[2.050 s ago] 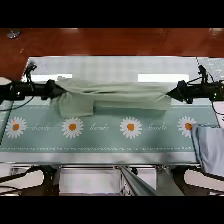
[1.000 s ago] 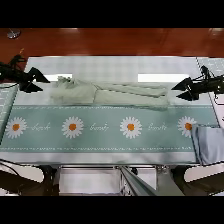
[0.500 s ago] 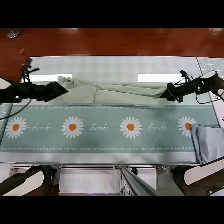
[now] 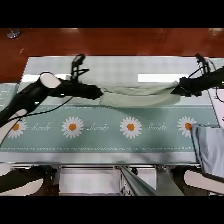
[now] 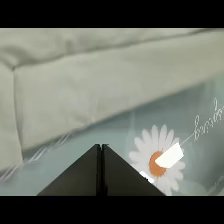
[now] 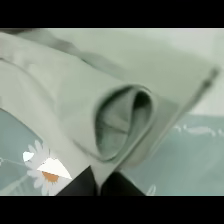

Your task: Fold the shirts.

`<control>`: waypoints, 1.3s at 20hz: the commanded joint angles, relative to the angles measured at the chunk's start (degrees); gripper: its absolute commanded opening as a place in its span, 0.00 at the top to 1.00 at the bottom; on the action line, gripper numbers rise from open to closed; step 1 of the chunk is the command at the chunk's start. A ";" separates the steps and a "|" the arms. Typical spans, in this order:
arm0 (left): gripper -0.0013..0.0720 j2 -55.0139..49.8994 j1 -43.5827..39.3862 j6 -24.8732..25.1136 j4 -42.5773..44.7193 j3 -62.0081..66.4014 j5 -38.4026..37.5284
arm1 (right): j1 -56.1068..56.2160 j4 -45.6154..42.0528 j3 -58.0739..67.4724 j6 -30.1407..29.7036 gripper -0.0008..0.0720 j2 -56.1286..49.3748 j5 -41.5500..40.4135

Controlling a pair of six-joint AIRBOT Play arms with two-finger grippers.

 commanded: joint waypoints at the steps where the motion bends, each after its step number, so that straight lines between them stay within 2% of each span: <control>1: 0.96 -10.01 -10.10 -11.67 9.27 10.75 3.91 | -0.02 -4.96 -8.04 2.64 0.96 17.51 -0.48; 6: 0.96 -28.87 -19.82 -18.32 8.87 30.95 -3.32 | -0.02 -4.76 -10.25 6.93 0.96 32.85 4.04; 11: 0.95 -41.92 -28.46 -18.40 -1.01 45.83 -10.99 | 0.26 -2.75 -10.25 9.42 0.96 35.78 4.46; 14: 0.95 -42.62 -30.12 -15.15 -0.42 48.46 -17.42 | 0.26 -1.92 -10.25 9.42 0.96 35.76 3.30; 16: 0.95 -40.54 -26.73 -15.72 4.13 49.00 -19.23 | 0.26 -1.01 -10.25 9.44 0.96 35.28 3.39; 20: 0.95 -32.46 -12.55 -16.94 9.84 49.07 -26.05 | 1.81 6.21 -10.19 8.28 0.96 31.65 1.73; 24: 0.95 -21.62 3.58 -14.34 14.64 48.57 -36.94 | 16.00 7.28 -5.66 9.55 0.96 22.56 -5.64; 26: 0.95 -13.18 10.60 -12.41 14.82 43.95 -37.86 | 24.17 7.23 0.02 9.88 0.96 14.84 -9.51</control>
